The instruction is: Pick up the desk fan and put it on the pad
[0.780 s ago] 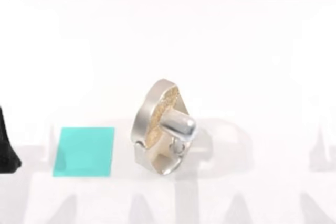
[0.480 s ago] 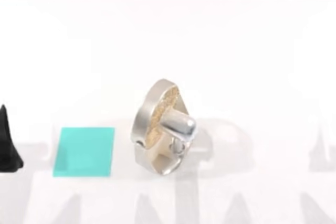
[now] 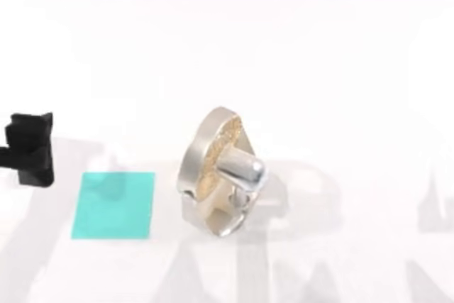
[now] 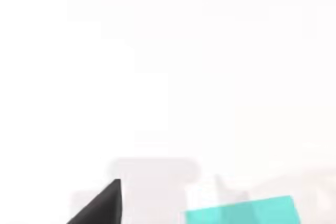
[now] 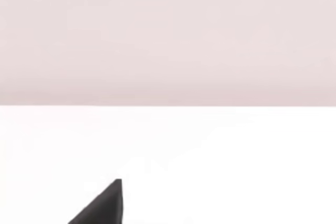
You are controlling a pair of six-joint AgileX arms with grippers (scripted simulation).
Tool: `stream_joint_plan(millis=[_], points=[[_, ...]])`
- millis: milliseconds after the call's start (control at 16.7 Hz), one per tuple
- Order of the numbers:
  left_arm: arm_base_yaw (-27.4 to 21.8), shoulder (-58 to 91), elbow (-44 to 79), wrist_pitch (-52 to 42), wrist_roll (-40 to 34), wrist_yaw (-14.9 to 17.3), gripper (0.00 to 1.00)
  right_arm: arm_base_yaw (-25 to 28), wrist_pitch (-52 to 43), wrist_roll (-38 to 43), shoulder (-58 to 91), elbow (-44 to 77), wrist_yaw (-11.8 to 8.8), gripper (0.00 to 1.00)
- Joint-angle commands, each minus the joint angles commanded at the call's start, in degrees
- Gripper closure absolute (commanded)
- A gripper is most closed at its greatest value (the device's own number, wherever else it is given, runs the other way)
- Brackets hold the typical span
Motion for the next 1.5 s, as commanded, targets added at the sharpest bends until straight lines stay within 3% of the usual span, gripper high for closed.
stream_joint_plan(millis=[540,840,1080,1500], points=[[-16.52,54.01,53.19,-38.36,-4.25,0.0,0.0,0.0,0.0,0.0,0.0,0.0,0.0,0.0],[-22.97,75.18,74.22,-53.3,-5.81,0.06,0.0,0.0,0.0,0.0,0.0,0.0,0.0,0.0],[-25.37,82.46,81.6,-58.68,-6.35,0.1,0.0,0.0,0.0,0.0,0.0,0.0,0.0,0.0],[-25.28,82.58,80.8,-57.86,-6.24,0.11,0.0,0.0,0.0,0.0,0.0,0.0,0.0,0.0]])
